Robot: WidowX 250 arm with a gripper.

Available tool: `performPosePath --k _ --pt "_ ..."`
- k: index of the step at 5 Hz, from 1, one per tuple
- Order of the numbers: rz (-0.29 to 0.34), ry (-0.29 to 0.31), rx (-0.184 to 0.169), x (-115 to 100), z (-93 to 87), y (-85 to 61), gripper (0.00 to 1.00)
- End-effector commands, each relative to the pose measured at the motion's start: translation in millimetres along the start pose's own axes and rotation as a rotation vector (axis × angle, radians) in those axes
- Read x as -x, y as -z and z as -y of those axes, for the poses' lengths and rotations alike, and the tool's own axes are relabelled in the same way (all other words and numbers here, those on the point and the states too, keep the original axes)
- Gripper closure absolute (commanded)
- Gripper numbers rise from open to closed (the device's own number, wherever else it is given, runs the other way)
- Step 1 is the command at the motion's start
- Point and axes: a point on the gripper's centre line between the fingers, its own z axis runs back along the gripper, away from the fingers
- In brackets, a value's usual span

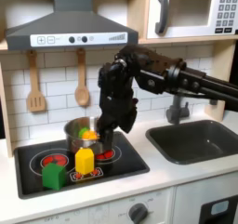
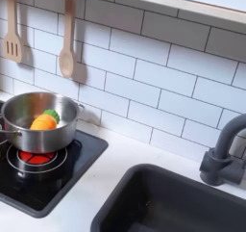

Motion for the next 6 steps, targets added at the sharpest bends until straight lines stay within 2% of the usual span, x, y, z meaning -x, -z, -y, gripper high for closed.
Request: performPosePath --k 1,3,4,5,6 --pt "-0.09 0.081 0.065 36 29.9 8.3 0.0" --pt "-0.135 0.155 0.141 69 67.4 6.7 0.0" --pt "-0.172 0.205 0.192 86 92.7 7.9 0.0" --pt "-0.193 0.244 0.26 96 121.4 5.1 0.0" --pt "-0.181 0.267 0.312 93 147.2 -4.2 0.0"
